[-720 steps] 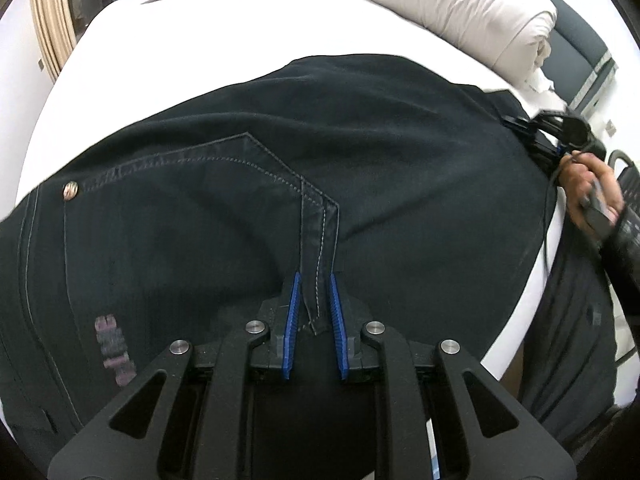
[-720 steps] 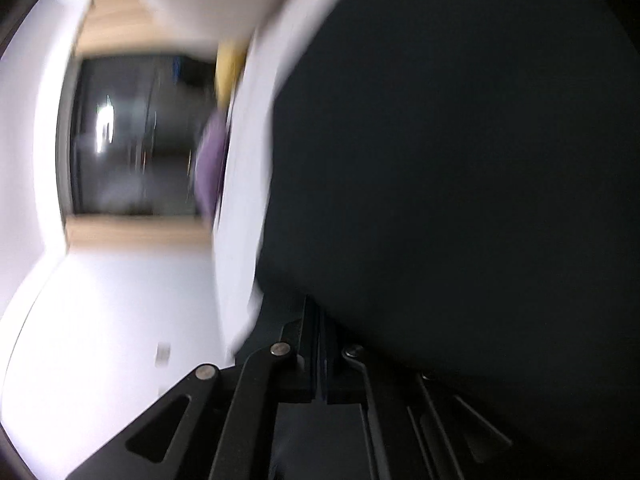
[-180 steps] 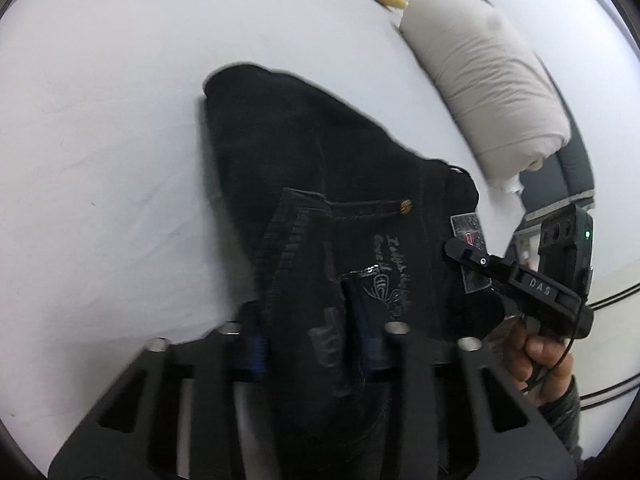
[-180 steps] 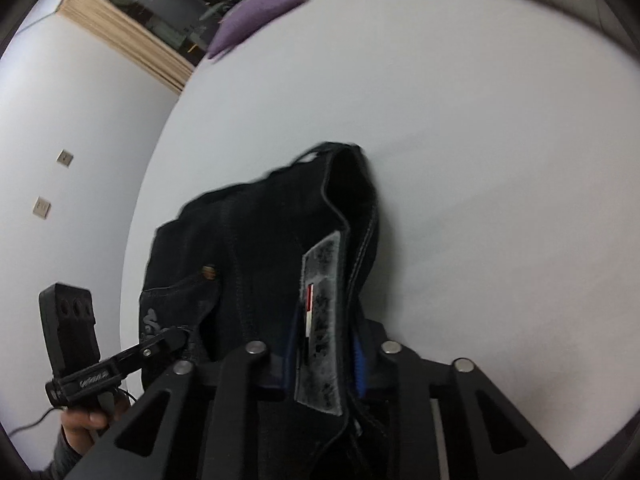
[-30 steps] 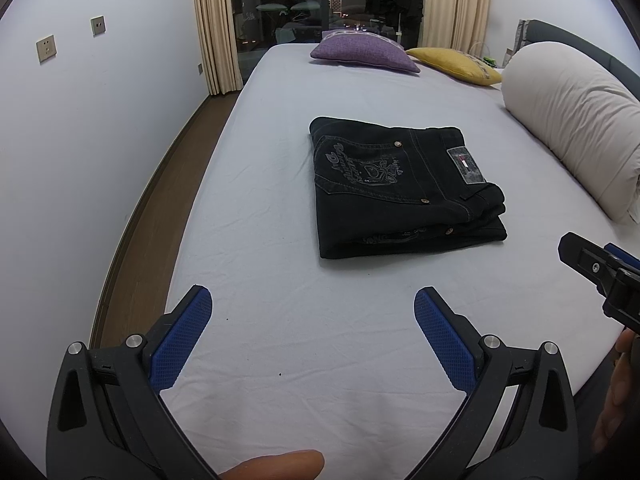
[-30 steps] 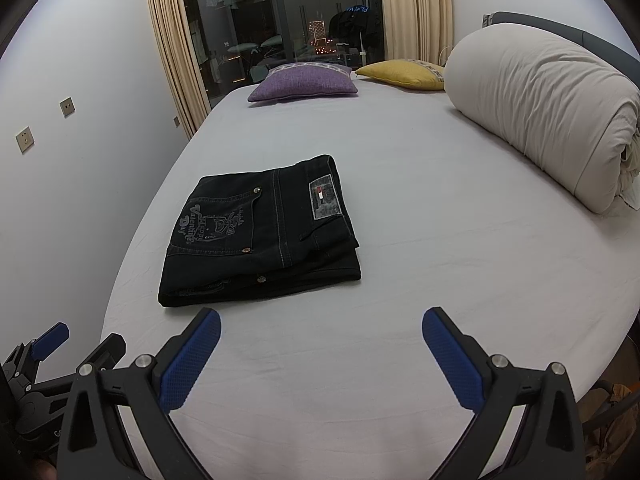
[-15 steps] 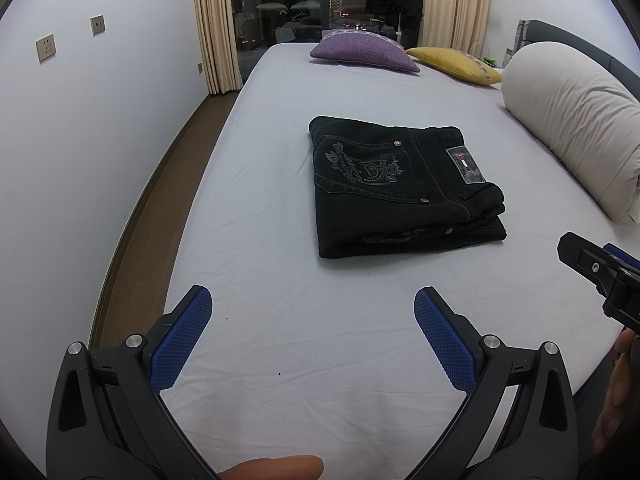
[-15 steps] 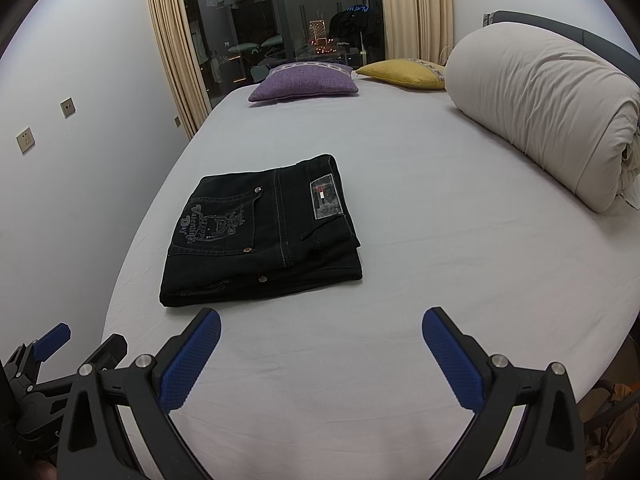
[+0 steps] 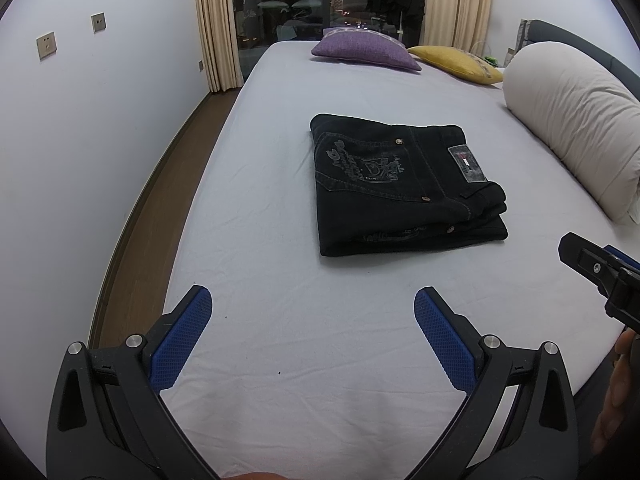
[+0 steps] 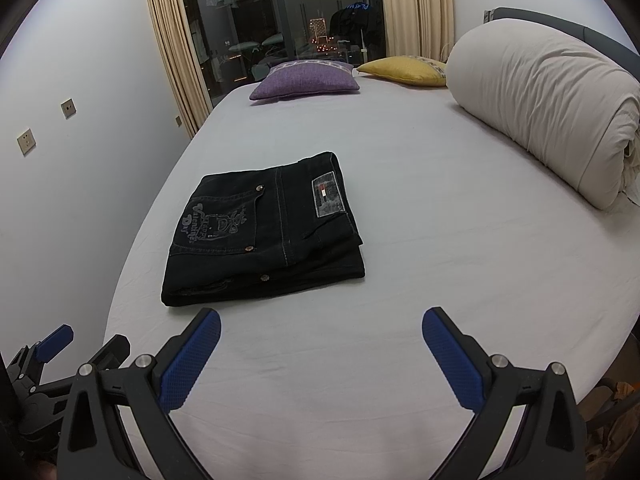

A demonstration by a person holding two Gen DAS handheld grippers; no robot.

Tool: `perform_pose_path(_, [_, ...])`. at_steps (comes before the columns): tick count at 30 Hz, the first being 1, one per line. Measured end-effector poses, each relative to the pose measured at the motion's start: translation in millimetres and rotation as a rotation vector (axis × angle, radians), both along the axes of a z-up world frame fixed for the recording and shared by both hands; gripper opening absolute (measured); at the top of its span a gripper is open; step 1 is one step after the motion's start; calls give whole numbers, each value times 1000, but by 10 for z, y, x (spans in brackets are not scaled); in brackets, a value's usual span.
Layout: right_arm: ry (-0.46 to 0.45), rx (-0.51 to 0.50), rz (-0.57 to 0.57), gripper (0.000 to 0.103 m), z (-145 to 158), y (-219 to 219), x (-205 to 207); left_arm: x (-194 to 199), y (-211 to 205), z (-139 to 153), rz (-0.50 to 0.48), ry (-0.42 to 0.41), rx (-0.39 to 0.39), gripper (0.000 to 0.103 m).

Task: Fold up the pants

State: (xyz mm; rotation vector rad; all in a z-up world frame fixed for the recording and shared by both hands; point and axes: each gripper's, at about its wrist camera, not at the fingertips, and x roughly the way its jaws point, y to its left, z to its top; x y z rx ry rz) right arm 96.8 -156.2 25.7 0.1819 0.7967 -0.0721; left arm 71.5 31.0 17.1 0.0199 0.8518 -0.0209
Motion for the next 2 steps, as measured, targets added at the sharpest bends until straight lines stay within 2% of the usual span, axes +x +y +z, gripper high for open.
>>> perform_pose_path(2, [0, 1, 0, 103, 3, -14, 3, 3, 1, -7, 1, 3, 1, 103])
